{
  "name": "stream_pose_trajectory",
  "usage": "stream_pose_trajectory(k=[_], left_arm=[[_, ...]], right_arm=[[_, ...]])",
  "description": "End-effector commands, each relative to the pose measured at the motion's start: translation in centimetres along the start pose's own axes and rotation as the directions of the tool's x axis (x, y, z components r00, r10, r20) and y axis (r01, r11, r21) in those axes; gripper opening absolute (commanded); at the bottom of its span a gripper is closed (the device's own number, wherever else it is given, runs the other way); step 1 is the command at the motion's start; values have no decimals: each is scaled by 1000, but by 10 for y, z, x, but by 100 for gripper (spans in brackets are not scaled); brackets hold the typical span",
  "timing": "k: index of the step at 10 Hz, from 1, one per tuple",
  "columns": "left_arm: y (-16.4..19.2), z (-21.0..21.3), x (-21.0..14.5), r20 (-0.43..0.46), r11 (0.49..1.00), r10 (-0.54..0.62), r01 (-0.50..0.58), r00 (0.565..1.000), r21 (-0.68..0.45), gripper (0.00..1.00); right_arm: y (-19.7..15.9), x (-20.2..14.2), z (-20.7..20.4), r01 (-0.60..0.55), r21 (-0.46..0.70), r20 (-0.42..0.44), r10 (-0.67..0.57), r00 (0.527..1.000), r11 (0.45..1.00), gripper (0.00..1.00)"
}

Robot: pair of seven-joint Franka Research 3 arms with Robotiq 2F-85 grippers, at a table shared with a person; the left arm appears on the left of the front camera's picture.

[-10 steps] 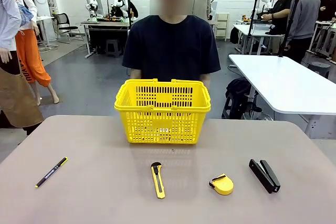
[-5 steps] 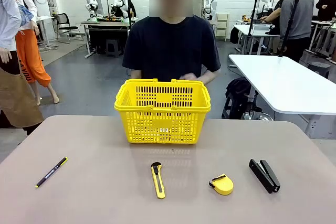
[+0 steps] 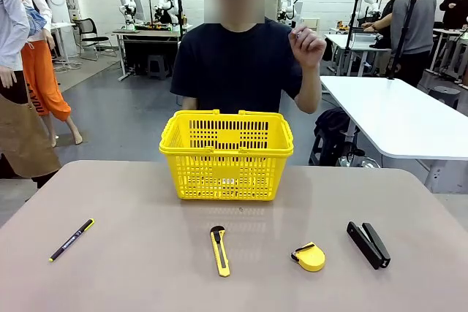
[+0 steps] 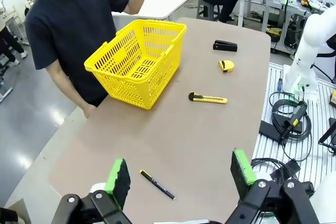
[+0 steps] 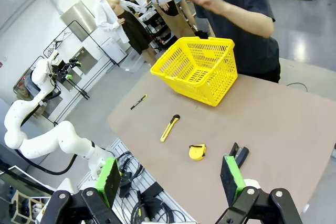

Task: Place the items the person wants into the basket.
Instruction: Pick up the item the person points to and place it in the Market Basket.

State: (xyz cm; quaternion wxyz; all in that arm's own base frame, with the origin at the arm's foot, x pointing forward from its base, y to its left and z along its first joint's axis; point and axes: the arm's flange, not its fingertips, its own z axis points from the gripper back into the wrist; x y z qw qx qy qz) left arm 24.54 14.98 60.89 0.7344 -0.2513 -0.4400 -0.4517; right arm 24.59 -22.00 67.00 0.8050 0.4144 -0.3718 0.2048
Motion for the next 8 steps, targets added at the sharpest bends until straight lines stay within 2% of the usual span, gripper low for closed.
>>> stream_pose_trajectory(k=[1,8], left_arm=[[1,1,1,11,1000,-23,23,1000,-6,100],[1,1,1,11,1000,-23,23,1000,-6,100]], right_arm=[[0,2,0,-21,20,17,21,1000,1000,100],[0,2,0,-21,20,17,21,1000,1000,100]])
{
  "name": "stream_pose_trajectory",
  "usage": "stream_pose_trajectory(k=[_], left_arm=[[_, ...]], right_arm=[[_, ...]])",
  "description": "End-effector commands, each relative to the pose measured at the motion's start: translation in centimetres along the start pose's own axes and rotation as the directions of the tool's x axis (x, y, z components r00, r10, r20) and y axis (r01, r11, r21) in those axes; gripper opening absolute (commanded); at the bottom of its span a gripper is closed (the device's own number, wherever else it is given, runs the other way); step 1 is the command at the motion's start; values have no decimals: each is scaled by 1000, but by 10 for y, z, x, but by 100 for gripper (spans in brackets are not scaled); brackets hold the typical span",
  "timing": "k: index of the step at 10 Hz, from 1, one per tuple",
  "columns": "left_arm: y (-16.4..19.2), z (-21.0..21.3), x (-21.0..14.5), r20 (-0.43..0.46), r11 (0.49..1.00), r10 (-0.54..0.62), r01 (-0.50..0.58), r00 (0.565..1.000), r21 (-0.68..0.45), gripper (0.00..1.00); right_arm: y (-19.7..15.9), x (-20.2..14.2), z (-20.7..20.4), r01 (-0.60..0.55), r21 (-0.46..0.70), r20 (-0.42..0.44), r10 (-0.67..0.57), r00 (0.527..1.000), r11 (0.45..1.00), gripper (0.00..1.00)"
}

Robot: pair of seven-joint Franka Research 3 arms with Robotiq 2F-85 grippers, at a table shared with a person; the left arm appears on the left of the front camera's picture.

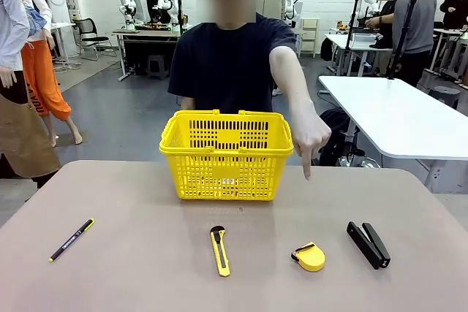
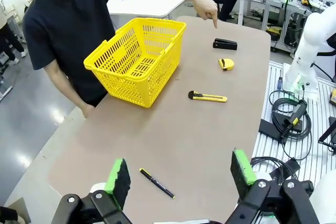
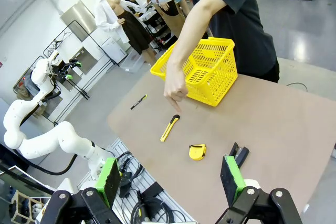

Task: Place the items the person wants into the basket.
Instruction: Pick up the item the person points to and place it in the Market Basket.

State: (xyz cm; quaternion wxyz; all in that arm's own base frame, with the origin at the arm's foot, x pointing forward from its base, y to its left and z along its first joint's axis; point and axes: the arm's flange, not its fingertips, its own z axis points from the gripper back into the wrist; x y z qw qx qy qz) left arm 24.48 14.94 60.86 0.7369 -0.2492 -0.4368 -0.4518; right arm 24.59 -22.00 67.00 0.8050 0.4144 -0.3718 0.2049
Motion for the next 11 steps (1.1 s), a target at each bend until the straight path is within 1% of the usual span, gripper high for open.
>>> stream_pose_trajectory(k=[1,5,6,7,8,9,10,11], left_arm=[[2,1,1,20,1000,-24,25,1000,-8,100],[2,1,1,20,1000,-24,25,1000,-8,100],[2,1,1,20,1000,-24,25,1000,-8,100],[2,1,1,20,1000,-24,25,1000,-8,100],[2,1,1,20,1000,-24,25,1000,-8,100],[2,1,1,20,1000,-24,25,1000,-8,100],[2,1,1,20,1000,-24,25,1000,-8,100],[2,1,1,20,1000,-24,25,1000,-8,100]], right_arm=[[0,2,0,-21,20,17,21,1000,1000,100],[0,2,0,-21,20,17,21,1000,1000,100],[0,0,0,0,0,0,0,1000,1000,100],[14,19,-30,-4,-90,-156,-10,988,996,100],[27,34,-67,-33,-173,-304,-21,952,984,100],[38,46,-104,-55,-227,-400,-42,916,972,100],[41,57,-151,-52,-277,-491,-94,866,960,100],[41,59,-194,-50,-328,-534,-141,834,944,100]])
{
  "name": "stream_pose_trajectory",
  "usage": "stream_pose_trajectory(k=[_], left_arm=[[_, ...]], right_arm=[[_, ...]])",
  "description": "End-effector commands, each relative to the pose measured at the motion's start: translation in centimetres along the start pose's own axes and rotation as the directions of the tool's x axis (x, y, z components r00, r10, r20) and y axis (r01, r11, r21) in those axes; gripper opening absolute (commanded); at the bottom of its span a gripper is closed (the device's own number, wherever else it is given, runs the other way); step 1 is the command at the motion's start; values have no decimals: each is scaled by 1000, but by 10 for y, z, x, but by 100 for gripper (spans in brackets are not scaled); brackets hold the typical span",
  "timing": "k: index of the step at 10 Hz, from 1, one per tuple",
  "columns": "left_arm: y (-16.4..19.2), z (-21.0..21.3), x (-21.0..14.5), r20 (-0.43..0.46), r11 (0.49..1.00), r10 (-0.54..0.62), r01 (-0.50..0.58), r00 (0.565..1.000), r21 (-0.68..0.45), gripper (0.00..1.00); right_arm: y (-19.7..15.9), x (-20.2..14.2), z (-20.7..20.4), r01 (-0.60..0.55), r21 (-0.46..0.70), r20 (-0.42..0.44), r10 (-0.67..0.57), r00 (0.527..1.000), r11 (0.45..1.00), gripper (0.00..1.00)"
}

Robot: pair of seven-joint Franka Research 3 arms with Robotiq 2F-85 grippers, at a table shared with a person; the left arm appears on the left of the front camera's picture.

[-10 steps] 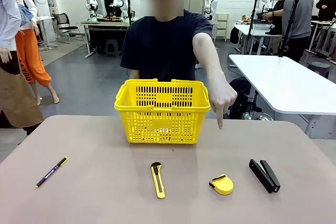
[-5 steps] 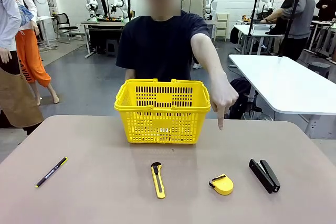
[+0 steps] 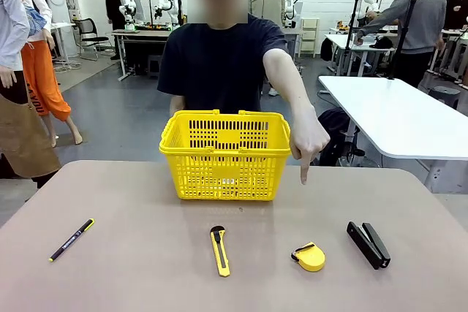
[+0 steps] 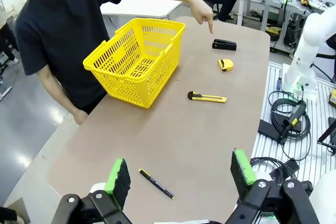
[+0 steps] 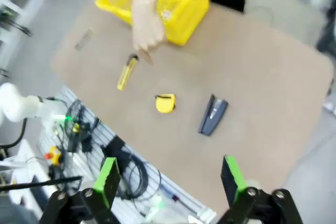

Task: Place the items the person wants into the basket.
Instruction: Pick up the item the person points to and place it in the Market Basket.

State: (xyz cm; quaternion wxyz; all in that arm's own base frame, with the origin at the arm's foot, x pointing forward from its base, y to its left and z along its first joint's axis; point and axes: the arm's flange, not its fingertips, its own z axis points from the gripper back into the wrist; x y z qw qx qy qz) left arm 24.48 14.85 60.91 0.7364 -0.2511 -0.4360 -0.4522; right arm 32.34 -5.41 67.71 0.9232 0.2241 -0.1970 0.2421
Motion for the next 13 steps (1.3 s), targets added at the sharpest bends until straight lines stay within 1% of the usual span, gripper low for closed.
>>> stream_pose_trajectory(k=[1,3,5,6,7,8,13], left_arm=[[2,2,0,19,1000,-26,26,999,-4,100],[2,2,0,19,1000,-26,26,999,-4,100],[2,2,0,19,1000,-26,26,999,-4,100],[2,2,0,19,1000,-26,26,999,-4,100],[2,2,0,19,1000,-26,26,999,-4,100],[2,2,0,19,1000,-26,26,999,-4,100],[2,2,0,19,1000,-26,26,999,-4,100]], right_arm=[[15,27,-59,49,-68,-150,-58,987,996,100],[39,37,-108,50,-128,-204,-76,976,990,100],[49,37,-136,26,-138,-257,-61,965,990,100],[47,38,-141,33,-138,-249,-67,966,990,100],[44,38,-137,38,-105,-231,-61,971,994,100],[52,38,-143,16,-116,-261,-45,964,993,100],[52,38,-143,16,-116,-261,-45,964,993,100]])
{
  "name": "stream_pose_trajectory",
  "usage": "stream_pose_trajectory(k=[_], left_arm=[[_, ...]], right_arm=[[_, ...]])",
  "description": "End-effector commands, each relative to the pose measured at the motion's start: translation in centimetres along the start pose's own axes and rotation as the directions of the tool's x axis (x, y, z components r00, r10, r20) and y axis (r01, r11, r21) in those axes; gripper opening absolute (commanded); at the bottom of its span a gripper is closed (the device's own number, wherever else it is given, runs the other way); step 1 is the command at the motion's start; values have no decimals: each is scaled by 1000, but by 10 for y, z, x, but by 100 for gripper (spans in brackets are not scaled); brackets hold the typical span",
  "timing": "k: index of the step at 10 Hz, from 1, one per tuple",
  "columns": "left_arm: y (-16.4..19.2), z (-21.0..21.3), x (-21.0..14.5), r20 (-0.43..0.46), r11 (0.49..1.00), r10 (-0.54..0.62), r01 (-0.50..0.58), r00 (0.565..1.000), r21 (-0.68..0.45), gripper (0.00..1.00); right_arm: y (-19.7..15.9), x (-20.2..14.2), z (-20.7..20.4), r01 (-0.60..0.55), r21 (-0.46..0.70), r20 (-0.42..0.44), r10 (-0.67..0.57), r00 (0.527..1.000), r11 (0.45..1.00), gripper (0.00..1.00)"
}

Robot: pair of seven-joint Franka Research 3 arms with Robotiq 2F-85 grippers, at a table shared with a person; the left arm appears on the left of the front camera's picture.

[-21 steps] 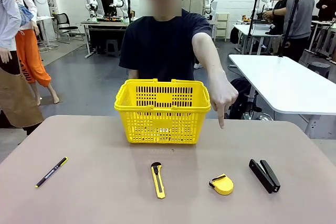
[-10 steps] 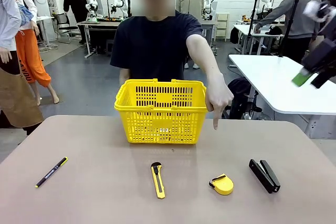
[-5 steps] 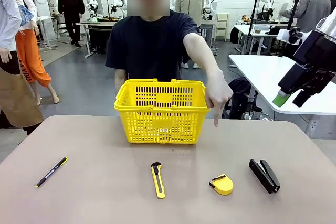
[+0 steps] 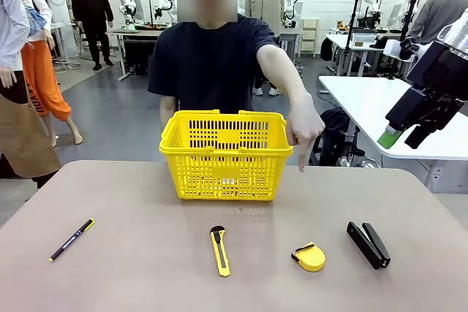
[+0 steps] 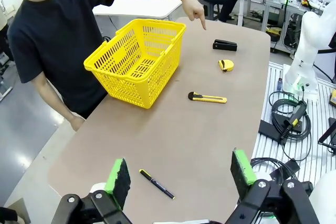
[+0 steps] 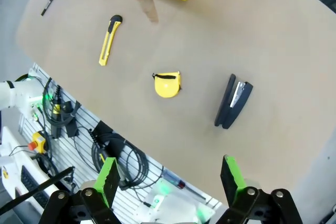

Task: Place the items the person wants into the basket.
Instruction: Pick up the item the person points to and place it in the Market Basket.

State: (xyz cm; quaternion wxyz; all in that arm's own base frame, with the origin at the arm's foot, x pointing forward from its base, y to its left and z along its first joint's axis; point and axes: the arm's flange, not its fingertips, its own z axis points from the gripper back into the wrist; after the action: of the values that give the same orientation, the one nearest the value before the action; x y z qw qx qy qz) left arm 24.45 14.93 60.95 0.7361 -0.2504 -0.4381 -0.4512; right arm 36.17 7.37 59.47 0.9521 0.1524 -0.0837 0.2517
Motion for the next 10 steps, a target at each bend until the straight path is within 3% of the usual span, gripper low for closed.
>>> stream_pose_trajectory(k=[1,2,4,6,10], left_arm=[[2,1,0,16,1000,-25,25,1000,-7,100],[2,1,0,16,1000,-25,25,1000,-7,100],[2,1,0,16,1000,-25,25,1000,-7,100],[2,1,0,16,1000,-25,25,1000,-7,100],[2,1,0,16,1000,-25,25,1000,-7,100]], right_arm=[[-1,0,0,15,-24,-6,-15,1000,1000,100],[0,0,0,0,0,0,0,1000,1000,100],[48,5,-51,-3,-71,-17,2,1000,997,100],[72,10,-98,1,-97,-57,-7,998,995,100],[80,8,-187,58,-154,-85,-71,994,986,100]])
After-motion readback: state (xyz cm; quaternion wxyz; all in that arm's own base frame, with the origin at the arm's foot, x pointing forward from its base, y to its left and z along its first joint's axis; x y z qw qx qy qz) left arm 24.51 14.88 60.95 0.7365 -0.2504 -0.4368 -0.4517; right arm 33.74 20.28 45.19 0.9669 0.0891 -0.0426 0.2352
